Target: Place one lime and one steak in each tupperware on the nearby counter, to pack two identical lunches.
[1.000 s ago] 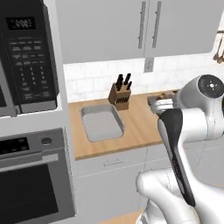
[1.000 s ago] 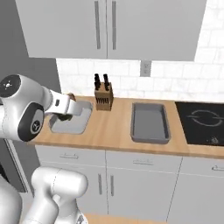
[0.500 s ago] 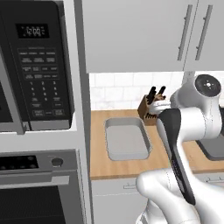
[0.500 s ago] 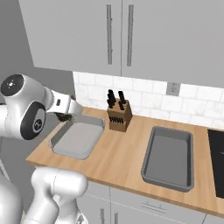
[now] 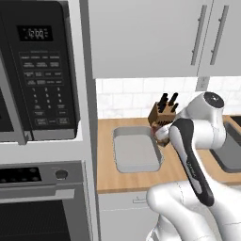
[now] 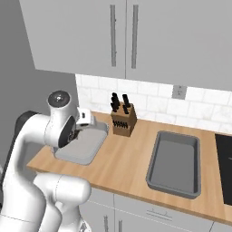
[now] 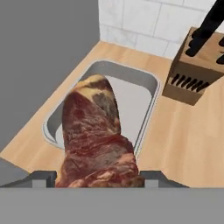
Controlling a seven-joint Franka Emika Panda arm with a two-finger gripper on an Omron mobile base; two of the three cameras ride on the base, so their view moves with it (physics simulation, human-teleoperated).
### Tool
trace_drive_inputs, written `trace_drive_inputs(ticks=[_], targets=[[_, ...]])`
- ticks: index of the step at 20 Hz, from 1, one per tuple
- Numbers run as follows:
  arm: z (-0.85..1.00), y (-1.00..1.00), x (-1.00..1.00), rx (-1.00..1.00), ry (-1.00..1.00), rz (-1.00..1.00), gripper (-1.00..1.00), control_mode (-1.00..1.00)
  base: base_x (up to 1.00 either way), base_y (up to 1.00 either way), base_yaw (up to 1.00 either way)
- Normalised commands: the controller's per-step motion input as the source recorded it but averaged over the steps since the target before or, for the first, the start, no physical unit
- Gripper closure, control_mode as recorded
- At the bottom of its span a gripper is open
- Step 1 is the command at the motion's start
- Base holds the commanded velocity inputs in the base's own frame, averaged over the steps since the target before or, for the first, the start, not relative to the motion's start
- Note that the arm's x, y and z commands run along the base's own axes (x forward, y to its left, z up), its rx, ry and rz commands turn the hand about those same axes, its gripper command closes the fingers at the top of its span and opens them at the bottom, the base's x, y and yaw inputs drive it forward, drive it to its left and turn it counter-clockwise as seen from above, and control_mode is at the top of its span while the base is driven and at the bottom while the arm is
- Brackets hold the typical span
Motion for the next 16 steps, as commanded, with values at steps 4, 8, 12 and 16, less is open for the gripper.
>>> trace_drive_inputs(ticks=[4,8,12,16], targets=[[-0.61,0.0,0.89,0.0,0.02,0.22,1.0,-1.0,0.0,0.0,0.0],[-0.45,0.0,0.76,0.0,0.0,0.12,1.0,-1.0,0.0,0.0,0.0],[-0.42,0.07,0.78,0.0,0.02,0.06,1.0,-1.0,0.0,0.0,0.0],[-0.29,0.15,0.74,0.0,0.07,0.02,1.0,-1.0,0.0,0.0,0.0]])
